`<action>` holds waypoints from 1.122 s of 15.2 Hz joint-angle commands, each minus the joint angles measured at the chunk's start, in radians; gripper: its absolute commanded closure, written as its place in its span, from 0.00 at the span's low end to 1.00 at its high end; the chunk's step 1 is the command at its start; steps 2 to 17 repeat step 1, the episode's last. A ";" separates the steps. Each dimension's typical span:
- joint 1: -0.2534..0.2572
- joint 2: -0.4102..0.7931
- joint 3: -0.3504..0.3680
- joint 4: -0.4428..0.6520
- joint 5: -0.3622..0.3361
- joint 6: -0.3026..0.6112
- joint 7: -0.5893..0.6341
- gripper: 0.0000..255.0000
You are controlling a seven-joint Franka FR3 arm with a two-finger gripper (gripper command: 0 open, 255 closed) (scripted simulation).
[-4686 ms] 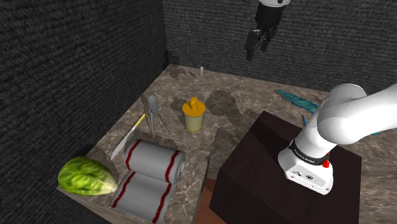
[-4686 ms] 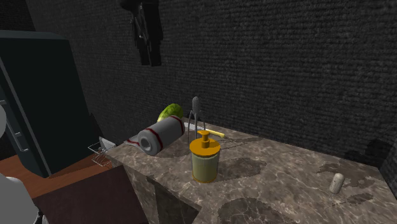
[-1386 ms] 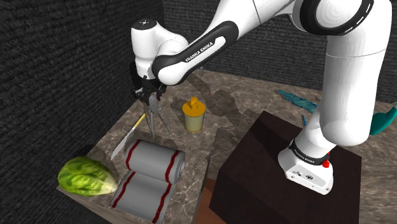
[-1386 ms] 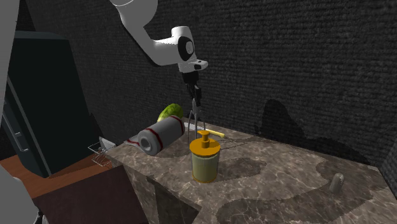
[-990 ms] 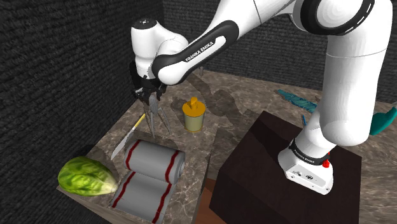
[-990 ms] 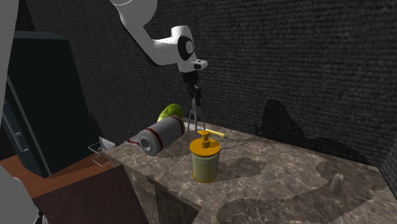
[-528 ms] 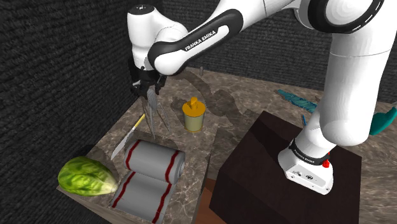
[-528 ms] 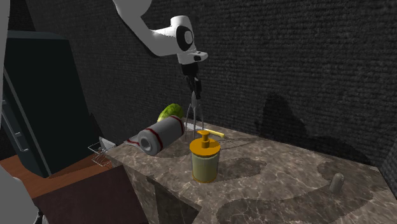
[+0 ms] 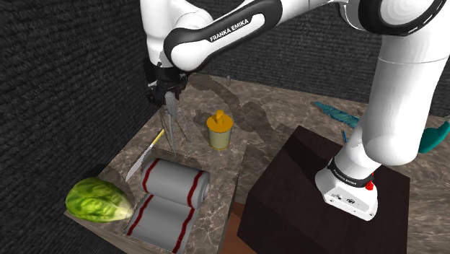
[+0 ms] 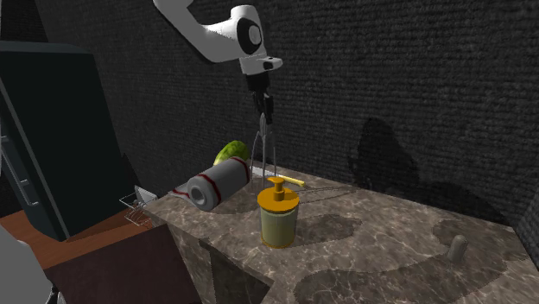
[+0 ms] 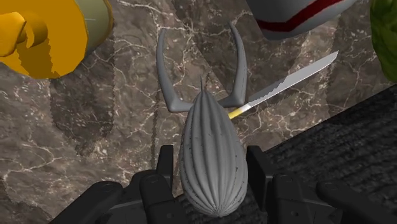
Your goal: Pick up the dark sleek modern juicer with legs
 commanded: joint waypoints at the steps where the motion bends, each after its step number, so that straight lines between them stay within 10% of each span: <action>1: 0.001 -0.001 0.001 0.010 0.002 -0.010 -0.002 1.00; 17: 0.001 -0.001 0.001 0.010 0.002 -0.010 -0.002 1.00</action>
